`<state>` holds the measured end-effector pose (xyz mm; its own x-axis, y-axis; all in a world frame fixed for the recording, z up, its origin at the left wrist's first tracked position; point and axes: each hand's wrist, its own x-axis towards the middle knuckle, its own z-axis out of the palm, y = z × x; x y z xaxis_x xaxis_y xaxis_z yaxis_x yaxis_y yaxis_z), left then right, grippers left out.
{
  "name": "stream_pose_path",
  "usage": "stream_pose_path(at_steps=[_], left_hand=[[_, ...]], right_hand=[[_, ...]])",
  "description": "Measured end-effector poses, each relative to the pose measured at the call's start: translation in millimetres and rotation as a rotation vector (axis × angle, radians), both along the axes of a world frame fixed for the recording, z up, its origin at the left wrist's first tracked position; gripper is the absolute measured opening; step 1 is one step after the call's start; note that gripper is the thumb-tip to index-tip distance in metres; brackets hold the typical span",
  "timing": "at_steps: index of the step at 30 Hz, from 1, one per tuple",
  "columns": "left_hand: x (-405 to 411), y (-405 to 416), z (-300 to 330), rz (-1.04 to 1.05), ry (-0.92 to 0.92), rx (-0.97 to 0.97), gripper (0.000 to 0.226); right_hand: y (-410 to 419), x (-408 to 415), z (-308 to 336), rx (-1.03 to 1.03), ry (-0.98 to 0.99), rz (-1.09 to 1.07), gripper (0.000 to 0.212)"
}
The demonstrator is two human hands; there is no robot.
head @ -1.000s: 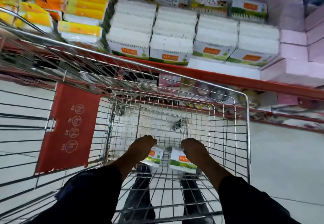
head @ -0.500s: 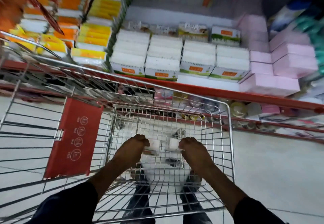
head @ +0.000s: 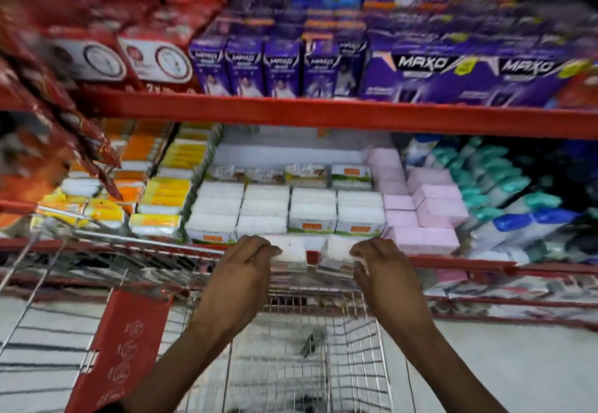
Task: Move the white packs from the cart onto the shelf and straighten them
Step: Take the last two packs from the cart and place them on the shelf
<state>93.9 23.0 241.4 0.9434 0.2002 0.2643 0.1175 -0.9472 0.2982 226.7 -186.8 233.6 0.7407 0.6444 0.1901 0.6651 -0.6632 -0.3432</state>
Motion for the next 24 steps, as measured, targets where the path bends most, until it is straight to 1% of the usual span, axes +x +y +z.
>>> stream_pose_path(at_steps=[3, 5, 9, 13, 17, 20, 24], left_hand=[[31.3, -11.8, 12.9, -0.009, -0.053, -0.019, 0.035], [48.9, -17.1, 10.6, -0.021, -0.055, -0.032, 0.035], [77.1, -22.6, -3.9, -0.019, -0.019, -0.052, 0.036], [93.1, -27.1, -20.5, -0.014, 0.022, -0.048, 0.036], [103.6, -27.4, -38.8, 0.011, 0.071, -0.044, 0.043], [106.5, -27.1, -48.0, 0.022, 0.095, -0.053, 0.041], [109.8, -26.1, -59.3, 0.04, 0.128, -0.049, 0.041]], right_hand=[[-5.8, 23.3, 7.7, 0.043, -0.01, -0.056, 0.026], [-7.3, 35.0, 6.7, 0.036, -0.009, -0.089, 0.027], [-6.0, 53.9, -1.9, 0.02, 0.017, -0.13, 0.029], [0.3, 65.3, -15.0, -0.007, 0.02, -0.11, 0.032], [7.0, 71.9, -30.3, -0.092, 0.011, -0.114, 0.038], [9.4, 73.9, -42.9, -0.135, 0.014, -0.117, 0.045], [11.6, 75.4, -55.8, -0.148, 0.037, -0.106, 0.048]])
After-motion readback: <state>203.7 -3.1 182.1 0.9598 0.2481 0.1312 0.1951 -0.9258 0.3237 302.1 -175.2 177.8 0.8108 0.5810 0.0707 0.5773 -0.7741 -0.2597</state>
